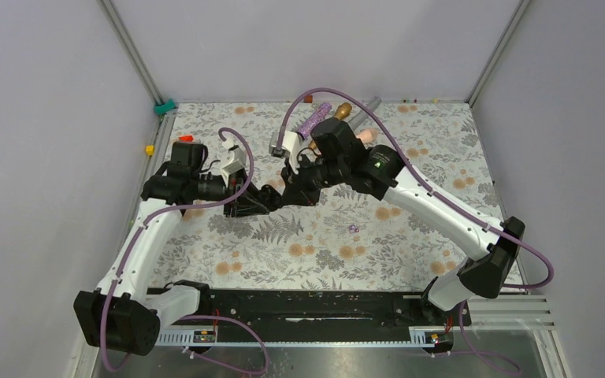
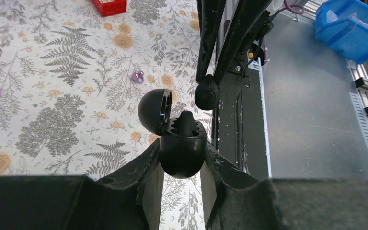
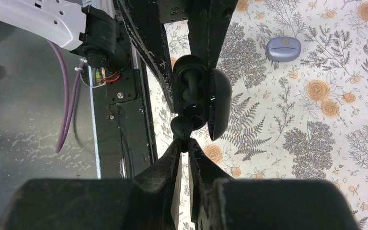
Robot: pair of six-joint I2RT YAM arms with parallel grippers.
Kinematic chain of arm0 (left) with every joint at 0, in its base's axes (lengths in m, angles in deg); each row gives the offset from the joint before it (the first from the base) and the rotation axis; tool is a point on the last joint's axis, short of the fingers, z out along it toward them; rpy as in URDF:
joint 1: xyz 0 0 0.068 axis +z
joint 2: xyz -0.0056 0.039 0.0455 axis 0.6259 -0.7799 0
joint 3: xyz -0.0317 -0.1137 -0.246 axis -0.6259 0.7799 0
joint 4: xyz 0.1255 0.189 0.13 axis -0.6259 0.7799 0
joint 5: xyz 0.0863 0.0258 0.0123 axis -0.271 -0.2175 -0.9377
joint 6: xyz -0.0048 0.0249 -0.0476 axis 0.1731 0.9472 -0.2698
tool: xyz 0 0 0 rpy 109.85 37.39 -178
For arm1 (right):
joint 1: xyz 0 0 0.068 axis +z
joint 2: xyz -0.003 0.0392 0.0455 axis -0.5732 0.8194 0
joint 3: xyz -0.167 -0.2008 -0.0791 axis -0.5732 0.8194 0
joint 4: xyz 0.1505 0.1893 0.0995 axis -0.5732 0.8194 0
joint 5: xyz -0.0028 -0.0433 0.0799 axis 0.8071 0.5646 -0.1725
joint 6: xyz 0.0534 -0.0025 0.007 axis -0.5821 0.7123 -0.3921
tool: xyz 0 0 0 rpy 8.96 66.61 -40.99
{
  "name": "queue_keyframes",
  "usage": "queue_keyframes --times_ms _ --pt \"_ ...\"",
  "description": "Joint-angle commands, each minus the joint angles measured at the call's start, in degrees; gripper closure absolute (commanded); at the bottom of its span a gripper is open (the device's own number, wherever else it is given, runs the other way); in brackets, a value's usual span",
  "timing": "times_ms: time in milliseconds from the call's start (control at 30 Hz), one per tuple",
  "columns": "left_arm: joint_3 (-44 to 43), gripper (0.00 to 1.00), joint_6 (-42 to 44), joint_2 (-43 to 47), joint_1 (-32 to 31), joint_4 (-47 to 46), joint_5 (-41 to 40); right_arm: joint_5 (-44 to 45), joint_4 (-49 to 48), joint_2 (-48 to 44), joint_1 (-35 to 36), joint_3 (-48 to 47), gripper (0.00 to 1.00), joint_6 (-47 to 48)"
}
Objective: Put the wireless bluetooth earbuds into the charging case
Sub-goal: Place the earbud in the charging case.
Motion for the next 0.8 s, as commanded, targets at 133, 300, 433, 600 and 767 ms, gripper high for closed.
queue_keyframes --times_ms 133,300,433,600,767 --pt "-3.8 1.00 8.1 -2.4 -0.3 7.7 4.7 2.7 -3.0 -0.3 1.4 1.4 0.86 1.4" --pt "-3.7 1.00 8.2 -2.0 -0.4 7.7 4.8 3.8 -3.5 0.3 1.9 2.0 0.86 1.8" --pt "-3.7 1.00 8.2 -2.0 -0.3 7.7 4.8 4.7 -3.5 0.8 2.4 2.0 0.86 2.0" --pt "-3.6 1.00 8.3 -1.8 -0.4 7.7 4.9 4.9 -4.1 1.0 2.9 2.7 0.86 2.5" --pt "-3.5 1.00 8.3 -1.7 -0.4 7.7 4.8 5.2 -4.6 1.4 3.3 3.5 0.85 2.9"
